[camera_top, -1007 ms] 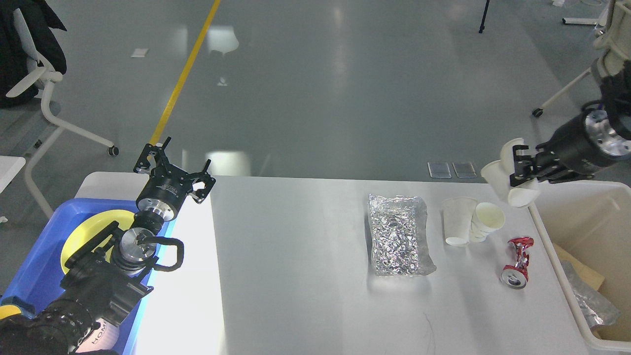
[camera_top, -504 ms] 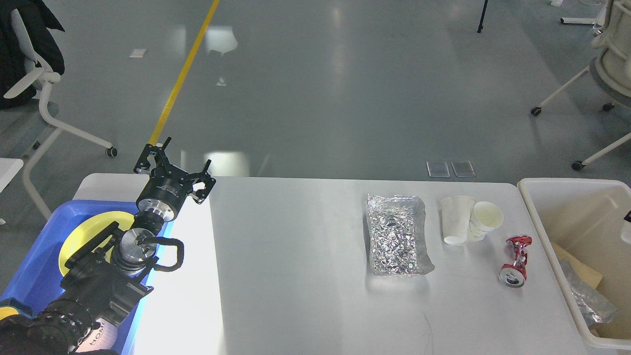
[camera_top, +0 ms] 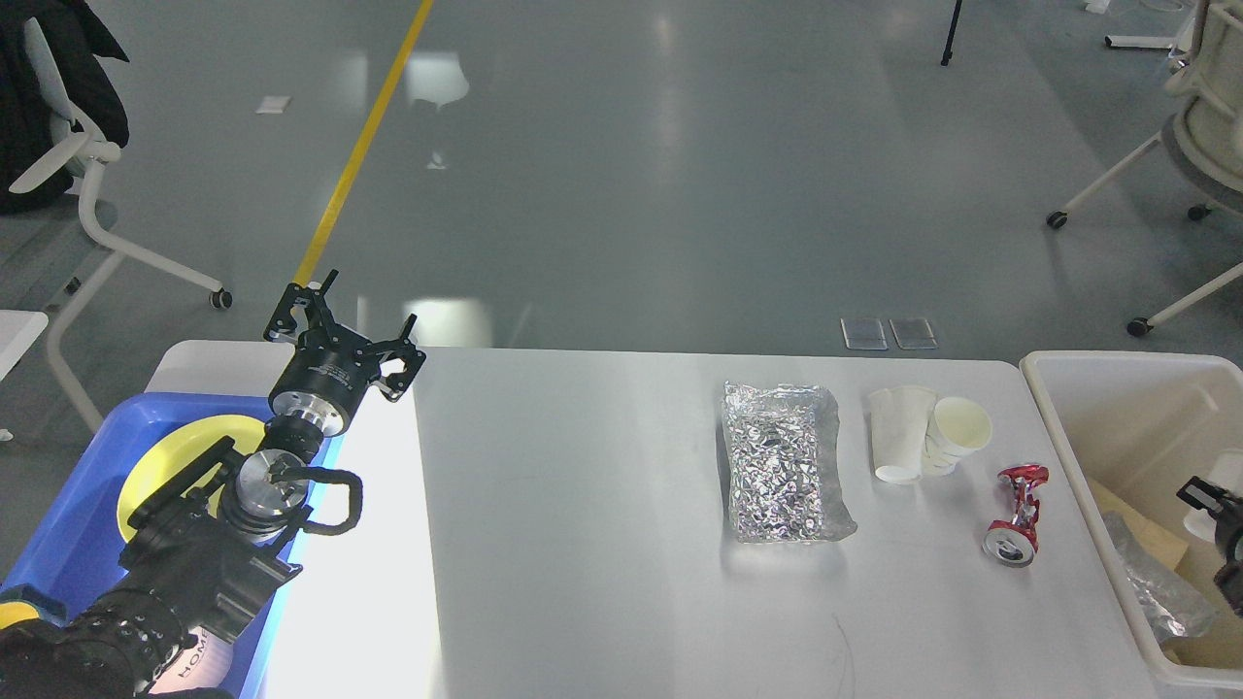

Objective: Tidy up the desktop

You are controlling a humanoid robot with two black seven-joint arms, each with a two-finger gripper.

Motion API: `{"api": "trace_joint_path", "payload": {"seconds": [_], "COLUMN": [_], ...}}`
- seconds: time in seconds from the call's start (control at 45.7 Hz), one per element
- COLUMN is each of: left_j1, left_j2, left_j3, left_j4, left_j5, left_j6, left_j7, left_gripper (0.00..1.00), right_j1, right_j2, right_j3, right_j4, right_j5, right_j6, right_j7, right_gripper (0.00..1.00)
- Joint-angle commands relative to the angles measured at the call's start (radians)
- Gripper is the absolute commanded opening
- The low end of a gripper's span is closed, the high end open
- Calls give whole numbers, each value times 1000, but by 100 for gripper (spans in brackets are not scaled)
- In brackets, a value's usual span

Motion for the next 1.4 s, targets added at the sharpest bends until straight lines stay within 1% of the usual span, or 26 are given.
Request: {"api": "trace_joint_path", "payload": {"seconds": [0.0,0.328,0.438,0.504,0.591,0.657,0.766,0.832,0.898,1.029,1.138,1.204,1.292,1.379], "left_j1": [-2,-2,-2,-2,-2,-2,0,0,-2,0,0,0,0,0], "left_j2": [0,0,0,0,0,0,0,0,0,0,0,0,0,0], "left_j3": [0,0,0,0,0,0,0,0,0,0,-2,-2,-2,0], "left_j4": [0,0,0,0,0,0,0,0,0,0,0,0,0,0], "left_j5": [0,0,0,0,0,0,0,0,0,0,0,0,0,0], "left_j6": [0,0,0,0,0,-2,0,0,-2,-2,-2,-2,-2,-2], "left_j7": [0,0,0,0,0,0,0,0,0,0,0,0,0,0], "left_gripper": [98,98,98,98,98,98,98,98,98,98,98,98,98,98], "right_j1": [1,39,168,260,402,522,731,844,962,1195,1354,1409,1440,1443], "right_j2": [1,9,-3,-12,-37,-51,-63,-65,-65,-66,-59,-42,4,32], "right_j3": [2,4,7,7,-4,-24,-36,-36,-36,-36,-35,-33,-35,-45], "right_j4": [-2,-17,-3,18,82,150,254,337,458,771,1065,1208,1313,1342], "right_j5": [-1,-1,-1,-2,-31,-102,-254,-295,-315,-343,-412,-461,-476,-473], "right_j6": [1,-2,31,71,140,224,425,519,588,709,734,732,725,709], "right_j7": [-10,-13,-15,-13,-13,-13,-5,-4,-4,-7,-13,-16,-18,-16], "right_gripper": [100,100,100,100,100,100,100,100,100,100,100,100,100,100]}}
